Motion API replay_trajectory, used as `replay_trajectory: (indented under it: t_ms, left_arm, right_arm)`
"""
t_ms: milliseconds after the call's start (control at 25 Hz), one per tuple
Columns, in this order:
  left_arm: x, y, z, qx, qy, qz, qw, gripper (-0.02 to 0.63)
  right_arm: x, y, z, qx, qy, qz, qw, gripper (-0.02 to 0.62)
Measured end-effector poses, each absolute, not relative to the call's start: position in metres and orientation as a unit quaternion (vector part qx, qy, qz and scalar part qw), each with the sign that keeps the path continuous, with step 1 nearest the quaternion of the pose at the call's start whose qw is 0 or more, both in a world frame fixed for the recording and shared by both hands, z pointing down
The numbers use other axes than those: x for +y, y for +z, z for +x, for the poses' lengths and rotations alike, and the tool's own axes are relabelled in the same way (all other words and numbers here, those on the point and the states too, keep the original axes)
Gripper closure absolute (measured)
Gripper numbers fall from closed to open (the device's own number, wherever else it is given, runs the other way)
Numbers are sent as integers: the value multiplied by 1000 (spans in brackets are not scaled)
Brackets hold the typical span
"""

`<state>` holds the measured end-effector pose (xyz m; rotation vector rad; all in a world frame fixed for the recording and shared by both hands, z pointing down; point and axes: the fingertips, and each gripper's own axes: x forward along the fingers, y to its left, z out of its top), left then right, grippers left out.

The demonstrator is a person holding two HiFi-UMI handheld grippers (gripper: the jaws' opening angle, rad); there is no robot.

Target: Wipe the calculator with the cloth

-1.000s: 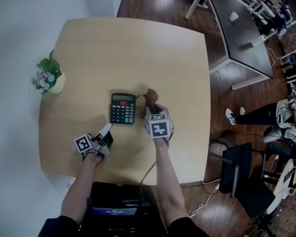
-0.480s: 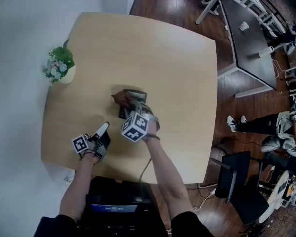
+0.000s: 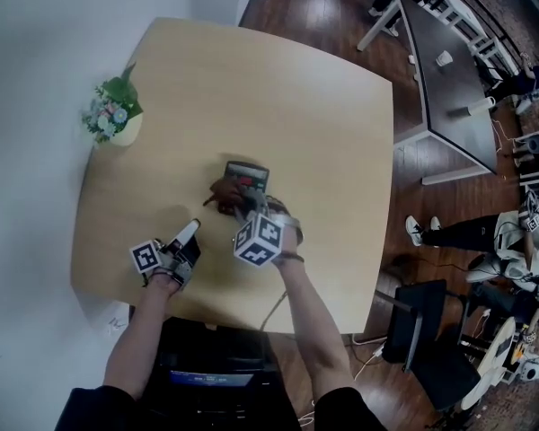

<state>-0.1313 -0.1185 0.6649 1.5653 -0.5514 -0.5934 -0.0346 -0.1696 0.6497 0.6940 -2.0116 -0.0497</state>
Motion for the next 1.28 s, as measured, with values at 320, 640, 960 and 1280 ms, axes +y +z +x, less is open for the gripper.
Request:
replay_trajectory:
  t_ms: [320,640,960,1280]
  left_arm:
    - [-118,665,-130,-245,-262,682,638,604]
    - [-119,667,-132,-245,-261,679,641,604]
    - [-119,668,-132,-245,-260,683,637,604]
    - [-119,669,-131,-252,-262,679,638,604]
  right_arm:
    - [-229,669,-35,-788,-72,308,528,508]
    - [-99,703,-69,-806,-86,183,557,508]
    - [-162,650,-31,-821,-28,305,482,508]
    - [-224,674,-36,-797,-46,300,522,508]
